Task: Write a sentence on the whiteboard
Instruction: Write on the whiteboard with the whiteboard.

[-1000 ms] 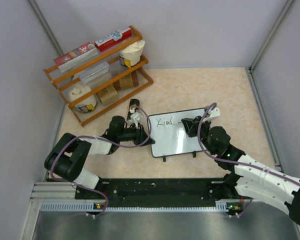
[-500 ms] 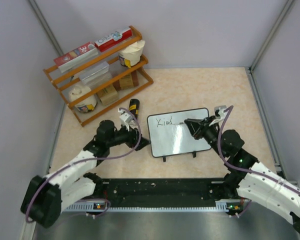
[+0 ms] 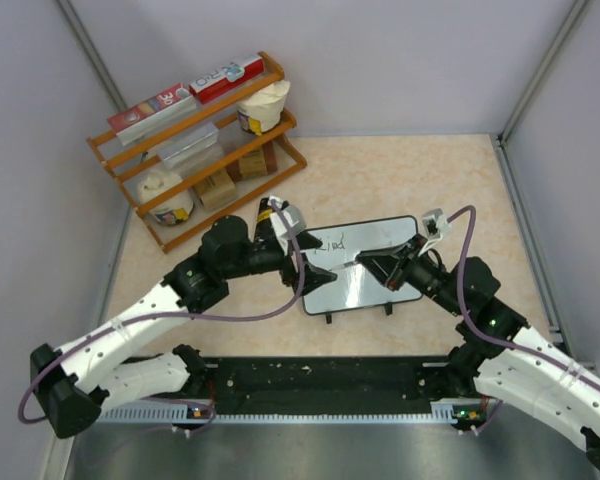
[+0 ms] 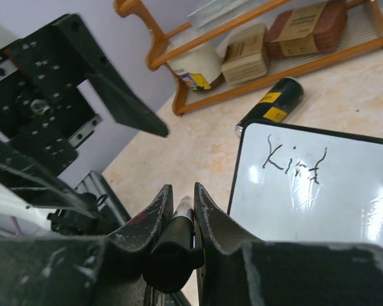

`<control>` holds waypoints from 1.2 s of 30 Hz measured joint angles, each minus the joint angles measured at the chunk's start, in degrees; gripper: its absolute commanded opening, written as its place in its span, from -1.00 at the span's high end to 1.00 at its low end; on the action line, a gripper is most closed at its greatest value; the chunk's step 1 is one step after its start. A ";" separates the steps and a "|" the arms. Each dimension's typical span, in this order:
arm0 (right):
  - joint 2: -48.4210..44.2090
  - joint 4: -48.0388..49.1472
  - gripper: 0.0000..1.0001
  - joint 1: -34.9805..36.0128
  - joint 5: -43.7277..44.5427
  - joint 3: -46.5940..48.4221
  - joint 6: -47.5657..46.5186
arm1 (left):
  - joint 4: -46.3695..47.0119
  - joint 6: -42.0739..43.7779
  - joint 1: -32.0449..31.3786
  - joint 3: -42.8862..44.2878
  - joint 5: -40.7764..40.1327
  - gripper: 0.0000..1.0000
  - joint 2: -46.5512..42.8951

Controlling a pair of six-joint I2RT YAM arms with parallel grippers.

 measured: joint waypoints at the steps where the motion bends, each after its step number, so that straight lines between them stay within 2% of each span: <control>1: -0.07 -0.11 1.00 0.00 -0.98 0.02 0.42 | 0.02 0.72 -0.57 1.46 -0.15 -0.75 2.23; 9: -2.47 -2.36 1.00 0.00 -4.28 0.02 1.29 | -1.11 3.98 -1.79 4.28 1.81 -0.51 13.09; 12: -3.23 -2.54 1.00 0.00 -4.35 0.13 1.29 | -1.42 4.48 -2.32 4.48 3.80 -0.23 14.16; 13: -3.39 -2.71 1.00 0.00 -4.46 0.35 1.29 | -1.42 4.72 -2.49 4.52 4.55 0.01 14.27; 15: -3.37 -2.78 1.00 0.00 -4.48 0.57 1.29 | -1.40 4.70 -2.67 4.59 5.88 0.28 14.27; 16: -3.37 -3.02 1.00 0.00 -4.52 0.68 1.29 | -1.36 4.72 -2.75 4.74 6.45 0.48 14.29; 20: -3.34 -2.97 1.00 -0.04 -4.22 0.76 1.40 | -1.29 4.52 -3.21 5.73 9.31 1.00 15.34; 23: -3.28 -3.04 1.00 -0.39 -4.13 0.87 2.16 | -1.29 5.18 -4.24 5.81 11.50 1.00 16.17; 24: -3.30 -3.04 0.88 -0.39 -4.24 0.87 2.29 | -1.31 5.25 -4.59 5.81 11.82 1.00 16.37; 25: -3.28 -3.10 0.49 -0.39 -4.28 0.94 2.36 | -1.31 5.27 -4.83 5.86 11.93 1.00 16.52; 27: -3.26 -3.58 0.18 -0.39 -4.20 1.31 2.49 | -1.29 5.27 -4.98 6.03 12.17 1.00 16.70; 28: -3.21 -3.89 -0.05 -0.39 -4.28 1.55 2.47 | -1.25 5.22 -5.05 6.23 12.22 1.00 16.74; 30: -3.08 -4.20 -0.23 -0.37 -4.87 1.79 2.54 | -1.03 5.22 -5.09 6.36 12.13 1.00 16.74; 31: -2.99 -4.46 -0.40 -0.37 -5.11 1.92 2.78 | -0.92 5.20 -5.09 6.36 12.00 1.00 16.68; 34: -2.95 -5.44 -0.50 -0.37 -6.08 2.27 2.80 | -0.92 5.22 -5.09 6.36 11.65 1.00 16.31; 36: -2.97 -5.62 -0.47 -0.37 -6.64 2.36 2.71 | -1.18 5.40 -5.09 6.36 11.30 1.00 15.67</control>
